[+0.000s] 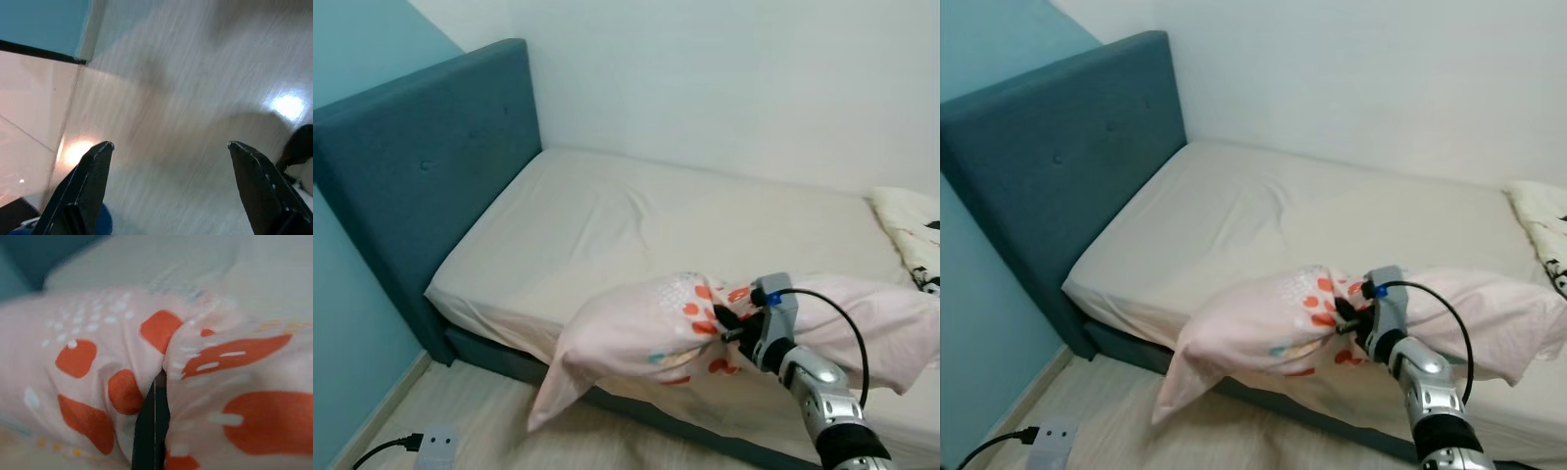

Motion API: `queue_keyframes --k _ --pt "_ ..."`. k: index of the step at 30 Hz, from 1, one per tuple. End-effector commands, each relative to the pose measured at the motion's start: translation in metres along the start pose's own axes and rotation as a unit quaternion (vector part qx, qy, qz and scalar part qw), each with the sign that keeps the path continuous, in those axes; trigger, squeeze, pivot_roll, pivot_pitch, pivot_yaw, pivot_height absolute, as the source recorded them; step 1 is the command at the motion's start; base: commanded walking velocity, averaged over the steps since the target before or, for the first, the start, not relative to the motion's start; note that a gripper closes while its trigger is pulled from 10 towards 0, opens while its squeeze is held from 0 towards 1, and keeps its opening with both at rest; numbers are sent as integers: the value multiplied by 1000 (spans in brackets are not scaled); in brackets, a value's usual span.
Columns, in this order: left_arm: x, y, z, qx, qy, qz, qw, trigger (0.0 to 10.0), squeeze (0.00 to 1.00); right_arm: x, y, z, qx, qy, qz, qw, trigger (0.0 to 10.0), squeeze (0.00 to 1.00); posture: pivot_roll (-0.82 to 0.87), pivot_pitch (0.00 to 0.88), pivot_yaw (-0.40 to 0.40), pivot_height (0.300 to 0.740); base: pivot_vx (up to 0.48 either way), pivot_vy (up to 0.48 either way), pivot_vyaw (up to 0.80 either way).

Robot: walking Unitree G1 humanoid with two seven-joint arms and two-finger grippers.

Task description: Clean up the room

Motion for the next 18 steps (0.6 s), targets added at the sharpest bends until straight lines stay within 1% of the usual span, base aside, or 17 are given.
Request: queue_keyframes --k 1,2,4,5,6,7,8,9,10,15,16,18 --pt "-1 -5 -1 9 -4 2 1000 10000 0 20 2 7 -4 41 -24 999 10000 0 2 0 -60 739 0 0 725" --pt "-1 -5 -1 8 -8 -3 1000 10000 0 36 -1 10 -4 59 -19 998 10000 0 5 0 -58 739 0 0 725" --pt "-1 -5 -1 8 -8 -3 1000 10000 0 36 -1 10 -4 59 -19 998 10000 0 5 0 -58 739 0 0 725" --pt "-2 -5 -1 7 -12 -7 1000 10000 0 46 -1 12 -8 68 -13 998 10000 0 5 0 -56 739 0 0 725" --pt "-2 -5 -1 7 -12 -7 1000 10000 0 46 -1 12 -8 68 -13 998 10000 0 5 0 -56 739 0 0 725" --pt "-3 -6 -1 10 -18 -9 1000 10000 0 51 2 14 -16 69 -7 997 10000 0 4 0 -52 739 0 0 725" --pt "-3 -6 -1 10 -18 -9 1000 10000 0 51 2 14 -16 69 -7 997 10000 0 4 0 -52 739 0 0 725" --pt "-4 -8 -1 13 -22 -8 1000 10000 0 52 5 15 -21 68 -6 997 10000 0 1 0 -48 739 0 -469 725" --pt "-5 -10 -1 17 -23 -5 1000 10000 0 49 11 17 -30 63 -7 997 10000 0 1 0 -47 739 0 -469 731" --pt "-5 -12 -2 21 -22 -6 1000 10000 0 44 21 18 -47 56 -11 997 10000 0 1 0 -46 739 0 -467 726" --pt "-5 -12 -2 20 -23 -10 999 10000 0 40 38 18 -74 55 -12 996 10000 0 4 0 -41 739 0 -469 725" --pt "-5 -11 -1 19 -24 -11 999 10000 0 37 57 19 -105 55 -14 993 10000 0 3 0 -37 739 0 -469 728"
Point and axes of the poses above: a point about 5 cm out from each wrist's last joint towards the gripper, its own z axis pointing out of the wrist towards the gripper, its own y axis along the axis of the wrist's last joint, x = y × z, the point moved 5 cm from there along z, pointing out of the wrist towards the gripper, and after that the axes turned 11 degrees about -z, right-handed, at the moved point
